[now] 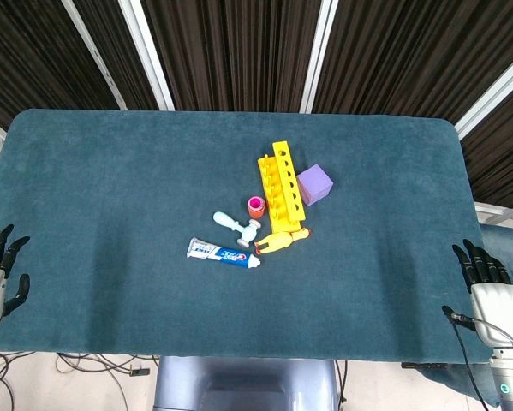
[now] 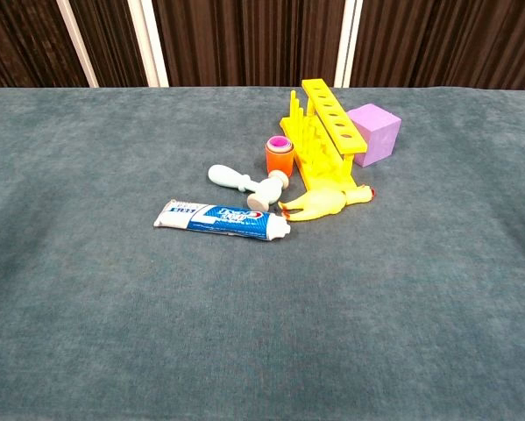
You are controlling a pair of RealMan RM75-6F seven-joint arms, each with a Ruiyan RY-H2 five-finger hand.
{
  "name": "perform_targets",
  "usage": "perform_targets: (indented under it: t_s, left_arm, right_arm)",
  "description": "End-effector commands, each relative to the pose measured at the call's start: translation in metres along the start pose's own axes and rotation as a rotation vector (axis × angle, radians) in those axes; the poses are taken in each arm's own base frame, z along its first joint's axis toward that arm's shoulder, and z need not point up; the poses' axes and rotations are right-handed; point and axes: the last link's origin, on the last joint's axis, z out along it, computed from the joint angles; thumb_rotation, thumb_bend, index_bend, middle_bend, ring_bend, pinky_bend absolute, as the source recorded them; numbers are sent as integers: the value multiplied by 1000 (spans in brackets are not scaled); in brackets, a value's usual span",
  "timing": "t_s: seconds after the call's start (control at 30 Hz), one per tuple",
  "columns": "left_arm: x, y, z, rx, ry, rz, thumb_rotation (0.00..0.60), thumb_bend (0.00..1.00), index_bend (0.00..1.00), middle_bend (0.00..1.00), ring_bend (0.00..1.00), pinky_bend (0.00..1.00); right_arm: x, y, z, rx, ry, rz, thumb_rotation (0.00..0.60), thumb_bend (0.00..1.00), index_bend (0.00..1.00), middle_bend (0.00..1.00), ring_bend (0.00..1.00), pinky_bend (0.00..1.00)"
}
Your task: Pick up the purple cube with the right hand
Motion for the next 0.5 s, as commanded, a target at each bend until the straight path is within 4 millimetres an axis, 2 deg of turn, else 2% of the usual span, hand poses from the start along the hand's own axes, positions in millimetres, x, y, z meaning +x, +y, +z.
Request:
perform_targets:
  t_s: [0.03, 0.5]
  left_arm:
    - [0, 0, 0, 0, 1, -1, 600, 511, 144, 0, 0, 0]
    - [0, 0, -1, -3, 2, 3, 600, 510, 143, 0, 0, 0]
  right_arm:
    - [0, 0, 0, 0, 0, -1, 600, 80, 0, 0, 81, 162]
    - [1, 1, 0, -4, 2, 1, 600, 80, 0, 0, 80, 162]
